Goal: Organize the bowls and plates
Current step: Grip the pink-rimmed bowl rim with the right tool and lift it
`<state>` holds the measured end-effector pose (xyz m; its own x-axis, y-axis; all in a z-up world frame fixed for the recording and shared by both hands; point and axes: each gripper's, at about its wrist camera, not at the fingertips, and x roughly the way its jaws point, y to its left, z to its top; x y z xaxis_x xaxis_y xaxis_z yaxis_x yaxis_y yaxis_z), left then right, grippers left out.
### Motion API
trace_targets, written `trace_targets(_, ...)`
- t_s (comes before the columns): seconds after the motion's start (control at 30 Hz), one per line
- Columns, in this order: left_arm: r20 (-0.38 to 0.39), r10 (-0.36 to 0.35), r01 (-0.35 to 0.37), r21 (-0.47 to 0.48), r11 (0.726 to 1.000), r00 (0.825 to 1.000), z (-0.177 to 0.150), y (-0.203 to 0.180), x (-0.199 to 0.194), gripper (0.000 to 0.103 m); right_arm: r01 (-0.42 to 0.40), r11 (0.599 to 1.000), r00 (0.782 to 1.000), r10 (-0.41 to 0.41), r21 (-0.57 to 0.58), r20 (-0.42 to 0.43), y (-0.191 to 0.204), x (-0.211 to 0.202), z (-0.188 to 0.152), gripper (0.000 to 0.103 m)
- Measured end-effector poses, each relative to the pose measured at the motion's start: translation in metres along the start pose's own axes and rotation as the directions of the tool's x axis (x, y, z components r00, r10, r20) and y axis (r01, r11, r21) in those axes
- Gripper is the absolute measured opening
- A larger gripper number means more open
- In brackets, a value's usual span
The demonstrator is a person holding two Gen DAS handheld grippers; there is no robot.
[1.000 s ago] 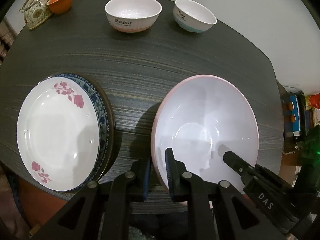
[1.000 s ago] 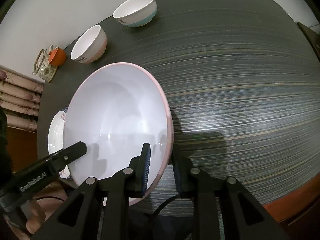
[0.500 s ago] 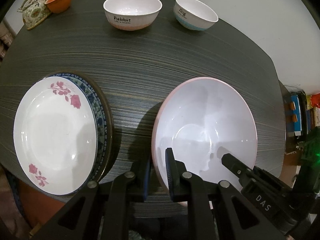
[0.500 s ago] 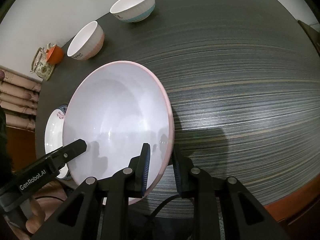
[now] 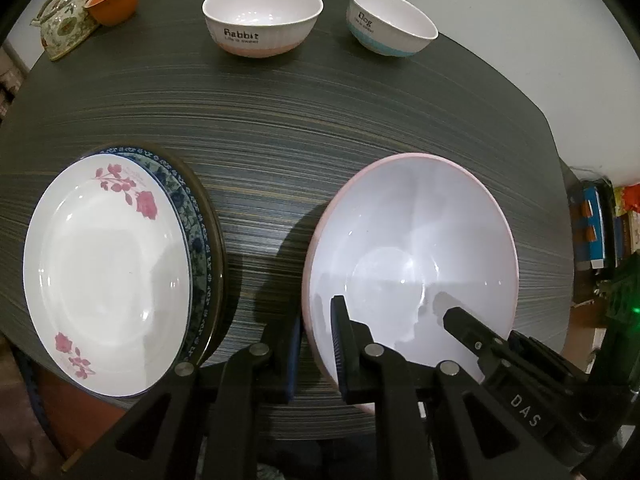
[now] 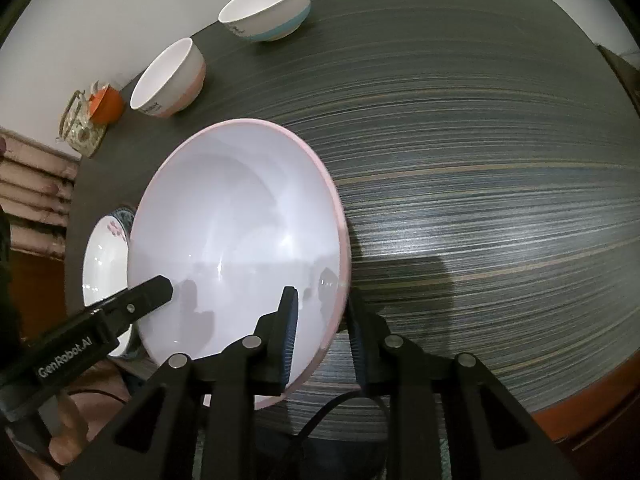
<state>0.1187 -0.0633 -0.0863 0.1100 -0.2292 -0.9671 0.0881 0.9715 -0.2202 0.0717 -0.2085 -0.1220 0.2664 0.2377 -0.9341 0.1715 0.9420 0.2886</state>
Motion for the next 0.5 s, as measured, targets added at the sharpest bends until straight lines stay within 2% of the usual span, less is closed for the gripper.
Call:
trace_targets(0.13, 0.003, 0.000, 0.000, 0.001, 1.000, 1.000, 0.0020, 0.0004, -0.0011, 0.014, 0.007, 1.000, 1.000, -0.006, -0.004, 0.003, 0.0040, 0.0000, -0.0007, 0.027)
trace_targets(0.27, 0.012, 0.007, -0.007, -0.002, 1.000, 1.000, 0.0023, 0.0012, -0.0030, 0.014, 0.015, 1.000, 1.000, -0.015, -0.010, 0.012, 0.0050, -0.0010, 0.0000, 0.035)
trace_targets(0.37, 0.011, 0.004, -0.004, -0.015, 1.000, 1.000, 0.0030, 0.0038, -0.0037, 0.014, 0.014, 1.000, 1.000, -0.013, -0.010, 0.021, 0.0058, -0.0033, 0.0009, 0.036)
trace_targets(0.5, 0.016, 0.000, 0.000, -0.024, 1.000, 1.000, 0.0048, 0.0064, -0.0062, 0.015, 0.021, 1.000, 0.999, -0.020, -0.013, 0.041, 0.0071, -0.0069, 0.0026, 0.043)
